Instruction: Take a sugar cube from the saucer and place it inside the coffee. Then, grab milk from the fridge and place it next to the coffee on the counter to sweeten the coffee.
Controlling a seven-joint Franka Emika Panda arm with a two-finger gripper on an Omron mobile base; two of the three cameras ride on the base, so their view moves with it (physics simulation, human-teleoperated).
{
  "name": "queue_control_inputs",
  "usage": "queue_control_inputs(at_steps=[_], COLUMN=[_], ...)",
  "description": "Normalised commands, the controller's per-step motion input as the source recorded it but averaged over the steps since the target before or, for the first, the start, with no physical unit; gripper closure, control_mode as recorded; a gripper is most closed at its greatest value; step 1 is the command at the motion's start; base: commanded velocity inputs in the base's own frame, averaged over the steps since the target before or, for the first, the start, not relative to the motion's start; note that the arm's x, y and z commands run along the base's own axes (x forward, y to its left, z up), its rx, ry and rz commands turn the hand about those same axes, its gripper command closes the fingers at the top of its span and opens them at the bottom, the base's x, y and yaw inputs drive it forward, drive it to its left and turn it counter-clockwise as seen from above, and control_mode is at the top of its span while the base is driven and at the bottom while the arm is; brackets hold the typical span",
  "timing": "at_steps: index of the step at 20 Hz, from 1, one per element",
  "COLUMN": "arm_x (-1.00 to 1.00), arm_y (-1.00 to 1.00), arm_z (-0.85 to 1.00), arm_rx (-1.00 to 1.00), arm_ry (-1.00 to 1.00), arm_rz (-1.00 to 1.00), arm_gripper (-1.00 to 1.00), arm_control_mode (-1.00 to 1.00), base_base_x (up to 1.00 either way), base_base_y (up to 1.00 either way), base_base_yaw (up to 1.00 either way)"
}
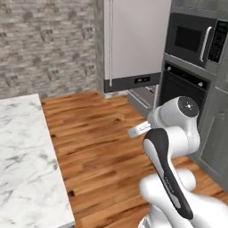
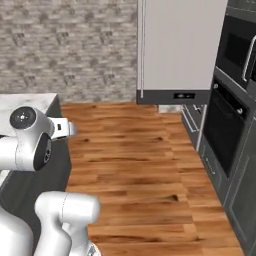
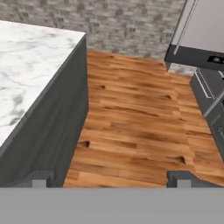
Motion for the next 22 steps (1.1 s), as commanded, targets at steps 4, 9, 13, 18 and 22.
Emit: queue_control_inputs(at_steps=[4, 9, 13, 18, 22], arm_x=[0.0, 0.0, 0.0, 0.0, 0.0], arm_y=[0.0, 0.0, 0.0, 0.0, 0.0], arm_z=[0.0, 0.0, 0.0, 0.0, 0.0], arm_rx=[0.0, 0.0, 0.0, 0.0, 0.0], arm_ry=[0.0, 0.0, 0.0, 0.0, 0.0], arm_rz=[0.0, 0.0, 0.0, 0.0, 0.0], arm_gripper=[-1.0, -1.0, -1.0, -1.0, -1.0], arm_control_mode=[1.0, 1.0, 1.0, 1.0, 1.0], base_base_x=[1.0, 1.0, 1.0, 1.0, 1.0], base_base_y=[-0.11, 0.0, 0.0, 0.0, 0.0], base_base_yaw=[0.03, 0.01, 0.01, 0.0, 0.0])
